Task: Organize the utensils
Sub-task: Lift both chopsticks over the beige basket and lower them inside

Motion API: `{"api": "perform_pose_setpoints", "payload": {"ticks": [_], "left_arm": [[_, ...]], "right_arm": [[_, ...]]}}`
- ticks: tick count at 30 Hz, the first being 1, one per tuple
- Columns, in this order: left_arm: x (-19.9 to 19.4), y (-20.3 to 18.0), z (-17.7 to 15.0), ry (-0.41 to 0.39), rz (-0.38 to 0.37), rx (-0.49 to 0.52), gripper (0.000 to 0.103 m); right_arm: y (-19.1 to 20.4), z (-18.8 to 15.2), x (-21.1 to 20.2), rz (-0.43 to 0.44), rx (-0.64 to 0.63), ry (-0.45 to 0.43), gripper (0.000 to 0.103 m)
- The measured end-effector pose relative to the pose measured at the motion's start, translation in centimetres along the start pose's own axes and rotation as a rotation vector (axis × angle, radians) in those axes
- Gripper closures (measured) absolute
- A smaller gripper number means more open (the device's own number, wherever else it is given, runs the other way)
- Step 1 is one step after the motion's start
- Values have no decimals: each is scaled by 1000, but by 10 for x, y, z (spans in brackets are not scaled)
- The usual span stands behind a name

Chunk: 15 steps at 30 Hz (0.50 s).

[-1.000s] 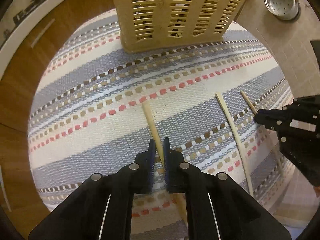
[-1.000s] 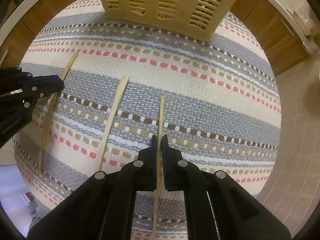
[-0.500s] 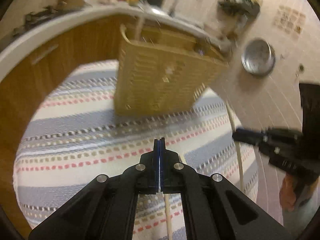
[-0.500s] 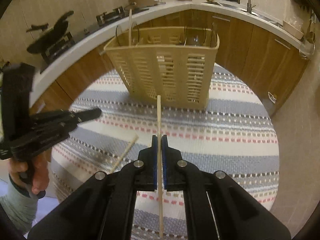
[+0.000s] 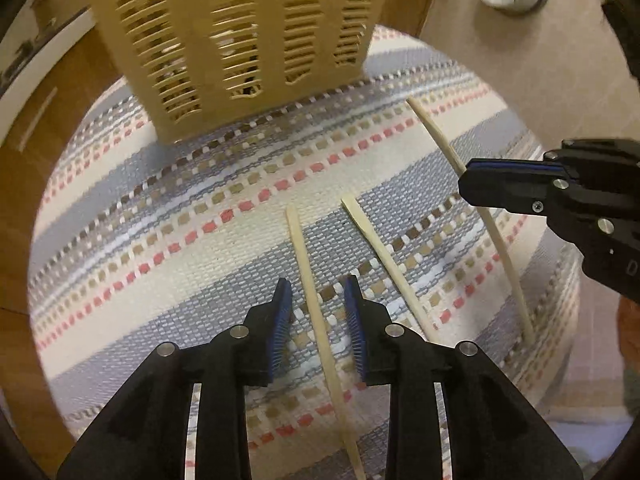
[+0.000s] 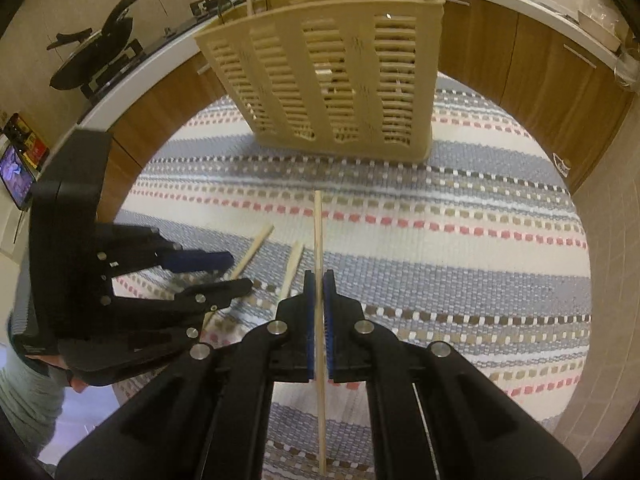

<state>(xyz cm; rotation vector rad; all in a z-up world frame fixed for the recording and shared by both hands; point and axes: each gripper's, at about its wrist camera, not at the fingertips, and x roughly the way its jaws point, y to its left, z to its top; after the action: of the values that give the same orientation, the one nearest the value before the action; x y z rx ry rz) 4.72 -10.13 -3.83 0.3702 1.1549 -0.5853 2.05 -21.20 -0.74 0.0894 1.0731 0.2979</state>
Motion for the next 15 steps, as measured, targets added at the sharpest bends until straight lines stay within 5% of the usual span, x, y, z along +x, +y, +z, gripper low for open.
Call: {"api": "perform_pose_setpoints", "payload": {"ticks": [3, 7, 11, 15], "left_arm": [[7, -9, 12, 15, 82, 41, 99], [6, -2, 13, -39, 41, -21, 100], [-36, 21, 7, -225, -32, -117, 100], [-110, 46, 20, -531, -75, -209, 100]], "right_arm": [[-2, -3, 2, 12, 7, -1, 100], [-4, -1, -5, 29, 8, -25, 100], [-1, 12, -33, 54, 0, -110, 100], [8, 39, -78, 84, -15, -281, 100]]}}
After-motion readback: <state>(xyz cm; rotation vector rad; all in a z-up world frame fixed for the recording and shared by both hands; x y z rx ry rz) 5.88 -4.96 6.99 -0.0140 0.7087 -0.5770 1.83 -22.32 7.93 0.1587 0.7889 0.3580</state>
